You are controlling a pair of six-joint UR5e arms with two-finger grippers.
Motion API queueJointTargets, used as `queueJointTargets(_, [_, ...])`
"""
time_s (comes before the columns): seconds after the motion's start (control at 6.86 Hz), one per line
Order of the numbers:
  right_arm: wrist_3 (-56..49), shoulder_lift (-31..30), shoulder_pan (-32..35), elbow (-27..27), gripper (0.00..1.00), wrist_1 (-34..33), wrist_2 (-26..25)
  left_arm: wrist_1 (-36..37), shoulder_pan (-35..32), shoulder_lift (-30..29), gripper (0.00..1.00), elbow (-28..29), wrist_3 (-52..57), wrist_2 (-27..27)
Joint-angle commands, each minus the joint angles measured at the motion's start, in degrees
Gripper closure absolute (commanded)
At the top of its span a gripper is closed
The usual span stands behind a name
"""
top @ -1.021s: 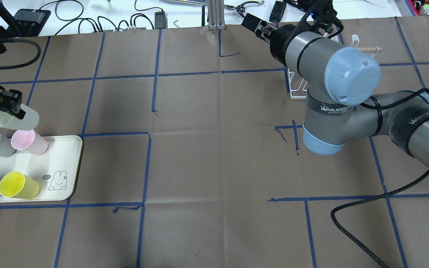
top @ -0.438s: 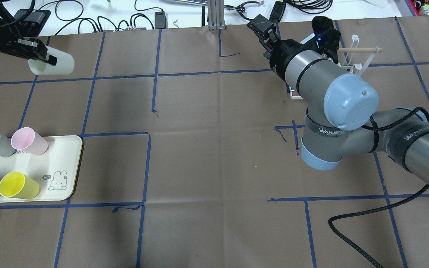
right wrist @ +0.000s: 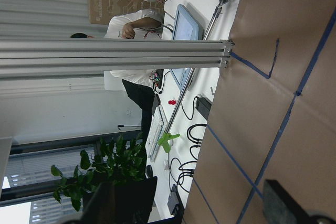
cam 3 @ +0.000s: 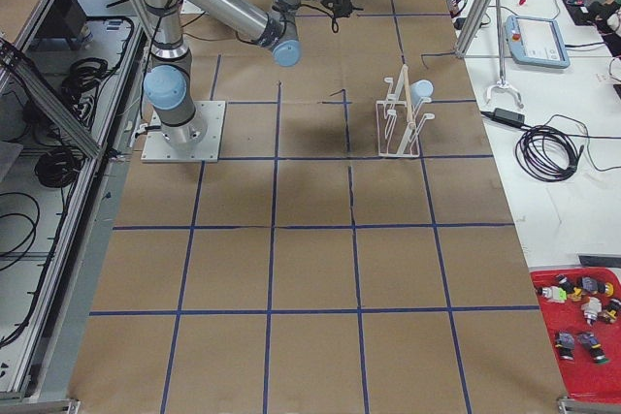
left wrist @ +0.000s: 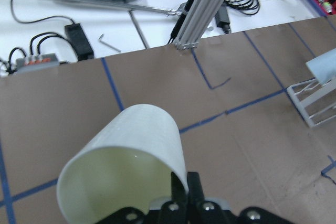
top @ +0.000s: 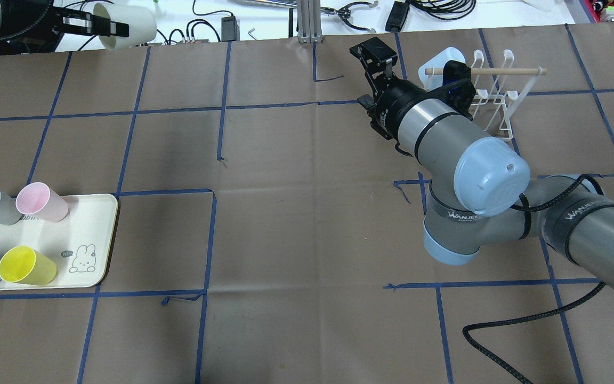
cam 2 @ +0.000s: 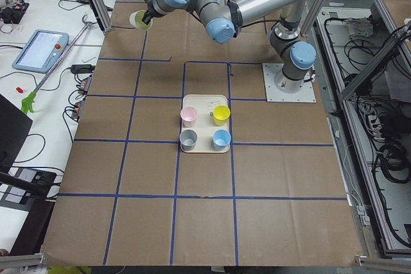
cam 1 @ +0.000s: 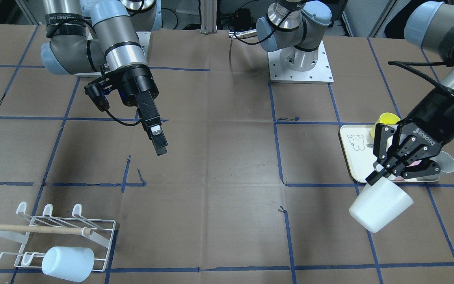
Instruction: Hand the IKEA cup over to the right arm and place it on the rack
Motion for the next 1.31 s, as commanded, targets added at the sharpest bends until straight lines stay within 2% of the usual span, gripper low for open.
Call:
queueJointTargets(0.0, [11.3, 0.0, 0.2, 0.3, 0.00, -4.2, 0.0, 18.4, -2.8, -0.9, 1.00, -9.4, 2.6, -9.7])
queueJointTargets(0.15, [13.6, 0.5, 0.3, 0.7, 0.01, -4.2, -0.2, 28.1, -3.8, -1.0, 1.00, -15.9, 2.7, -14.7])
queueJointTargets(0.29, [17.3, 0.4, 0.5, 0.6, 0.01, -4.1, -0.3, 36.8, -4.4, -1.2, 1.00, -21.5, 2.7, -17.3])
queueJointTargets(0.44, [17.9, 0.9, 1.2, 0.4, 0.00, -3.9, 0.4, 43.0, -5.6, -2.4, 1.00, -24.4, 2.6, -19.3])
queueJointTargets(0.73, [16.0, 2.4, 1.3, 0.1, 0.00, -3.6, 7.8, 52.5, -9.8, -8.2, 1.00, -24.8, 2.1, -20.8])
queueJointTargets(1.02, [8.3, 2.5, 2.8, -0.3, 0.01, -3.3, 7.9, 56.3, -12.2, -8.6, 1.00, -25.6, 1.1, -20.8])
queueJointTargets(1.17, [8.2, 2.9, 2.9, -0.3, 0.01, -3.3, 7.9, 56.9, -12.2, -8.1, 1.00, -27.3, 1.1, -20.8])
